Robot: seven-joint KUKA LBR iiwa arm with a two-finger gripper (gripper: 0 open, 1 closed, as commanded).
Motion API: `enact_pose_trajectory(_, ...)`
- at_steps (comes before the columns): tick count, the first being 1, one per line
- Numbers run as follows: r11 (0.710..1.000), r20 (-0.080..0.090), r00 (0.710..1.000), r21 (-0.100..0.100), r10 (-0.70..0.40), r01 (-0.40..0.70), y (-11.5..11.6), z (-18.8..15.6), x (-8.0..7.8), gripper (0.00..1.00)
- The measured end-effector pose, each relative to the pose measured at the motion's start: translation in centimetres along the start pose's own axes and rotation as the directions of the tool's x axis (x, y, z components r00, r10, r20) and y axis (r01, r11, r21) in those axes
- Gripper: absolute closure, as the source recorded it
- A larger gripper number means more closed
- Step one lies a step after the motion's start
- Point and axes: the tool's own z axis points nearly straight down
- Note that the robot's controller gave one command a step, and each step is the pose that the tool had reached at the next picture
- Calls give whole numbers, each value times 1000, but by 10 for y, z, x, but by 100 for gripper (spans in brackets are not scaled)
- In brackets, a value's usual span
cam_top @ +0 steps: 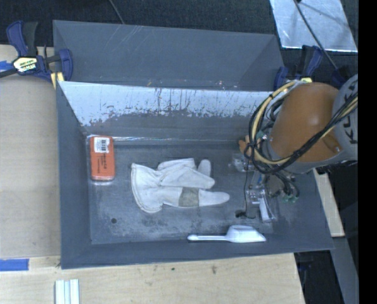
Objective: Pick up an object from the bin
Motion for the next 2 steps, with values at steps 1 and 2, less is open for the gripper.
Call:
enact_pose_trajectory(1,1000,8,1000,1,-2,2,0,-4,-2,0)
enact_pose_trajectory(2,999,15,999,2,33,-33,24,22,-26,0)
